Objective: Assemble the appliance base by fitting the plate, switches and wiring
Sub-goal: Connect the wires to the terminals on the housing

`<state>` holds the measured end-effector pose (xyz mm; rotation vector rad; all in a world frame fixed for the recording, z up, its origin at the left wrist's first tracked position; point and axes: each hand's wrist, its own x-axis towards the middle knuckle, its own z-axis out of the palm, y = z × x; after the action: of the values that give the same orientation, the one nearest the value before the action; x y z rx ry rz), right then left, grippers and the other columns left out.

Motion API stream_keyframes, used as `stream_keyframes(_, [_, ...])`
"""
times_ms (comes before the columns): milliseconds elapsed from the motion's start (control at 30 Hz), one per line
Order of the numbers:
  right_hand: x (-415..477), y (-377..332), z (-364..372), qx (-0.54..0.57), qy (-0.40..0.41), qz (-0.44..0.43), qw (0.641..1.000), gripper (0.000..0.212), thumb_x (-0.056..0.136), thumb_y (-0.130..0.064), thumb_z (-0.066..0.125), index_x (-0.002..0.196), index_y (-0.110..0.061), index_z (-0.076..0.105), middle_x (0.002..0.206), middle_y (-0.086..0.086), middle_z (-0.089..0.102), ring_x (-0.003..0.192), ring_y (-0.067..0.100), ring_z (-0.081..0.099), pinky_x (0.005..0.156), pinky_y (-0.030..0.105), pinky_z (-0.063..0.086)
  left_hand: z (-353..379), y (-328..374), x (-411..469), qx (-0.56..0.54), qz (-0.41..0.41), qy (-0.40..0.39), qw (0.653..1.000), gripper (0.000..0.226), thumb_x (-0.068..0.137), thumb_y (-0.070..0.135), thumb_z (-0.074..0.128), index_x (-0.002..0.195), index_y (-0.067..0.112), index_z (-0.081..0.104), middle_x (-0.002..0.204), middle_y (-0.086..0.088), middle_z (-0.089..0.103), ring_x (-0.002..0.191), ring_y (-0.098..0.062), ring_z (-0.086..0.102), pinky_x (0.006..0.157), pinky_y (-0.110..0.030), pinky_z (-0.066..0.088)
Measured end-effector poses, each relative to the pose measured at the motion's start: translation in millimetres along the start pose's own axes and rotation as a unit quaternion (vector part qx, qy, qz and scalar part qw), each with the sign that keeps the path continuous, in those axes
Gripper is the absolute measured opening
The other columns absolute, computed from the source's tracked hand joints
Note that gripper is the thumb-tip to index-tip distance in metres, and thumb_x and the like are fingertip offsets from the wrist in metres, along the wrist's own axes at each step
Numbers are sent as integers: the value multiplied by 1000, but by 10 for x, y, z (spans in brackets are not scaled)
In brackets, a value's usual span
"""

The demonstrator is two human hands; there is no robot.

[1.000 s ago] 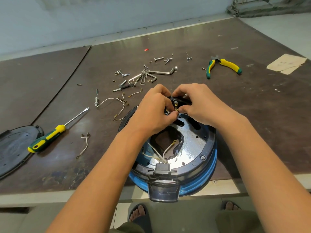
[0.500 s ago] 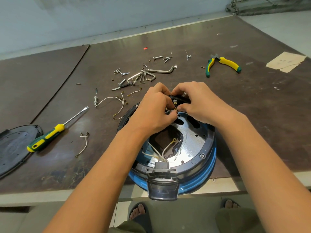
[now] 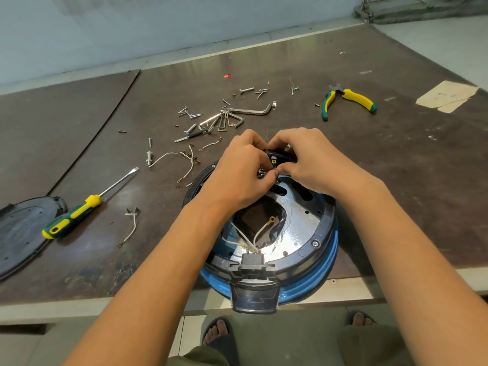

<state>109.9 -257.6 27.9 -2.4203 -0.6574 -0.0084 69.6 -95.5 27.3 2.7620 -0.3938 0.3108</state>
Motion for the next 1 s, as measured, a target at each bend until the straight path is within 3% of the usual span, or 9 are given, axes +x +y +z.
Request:
stream_keyframes(200, [15,15,2,1,-3,-3,1000,43,84,-15,78,123,-24,65,120,1,65,108,15,57,86,23,39,11,-22,23,12,-3,-6,1000,24,91,37,69,95,15,79,118,1,49,111,-15,44,86,-26,41])
stream_keyframes(367, [14,36,19,-2,6,-16,1000,38,85,-14,75,122,-22,66,117,1,66,101,11,55,83,21,39,-3,-30,15,12,0,-14,1000,20,90,32,72,99,15,78,121,0,49,113,-16,44,89,-30,42])
stream_keyframes(533, [7,51,25,0,13,-27,1000,35,84,-12,73,118,-22,68,106,-3,65,92,7,53,67,6,34,-34,-81,-6,-19,2,-10,1000,12,86,16,74,97,16,77,121,1,54,110,-17,53,92,-34,48])
stream_keyframes(633, [4,54,36,2,18,-26,999,34,84,-11,72,116,-22,67,99,-8,58,90,7,52,65,4,33,-53,-124,-11,-56,-15,25,998,32,81,14,79,111,16,67,118,1,58,105,-14,57,92,-27,48])
stream_keyframes(733, [8,57,46,1,20,-26,999,35,83,-11,73,116,-22,67,99,-8,56,90,7,52,66,4,32,-51,-154,-15,-74,-37,30,996,53,79,17,82,126,15,58,123,-2,62,112,-15,58,96,-23,45])
stream_keyframes(1000, [22,77,52,0,16,-24,1000,38,84,-12,73,120,-21,66,110,-1,63,92,9,53,70,8,35,-29,-167,-11,-46,-60,1,997,55,82,27,80,131,20,58,125,0,63,115,-19,59,100,-42,49])
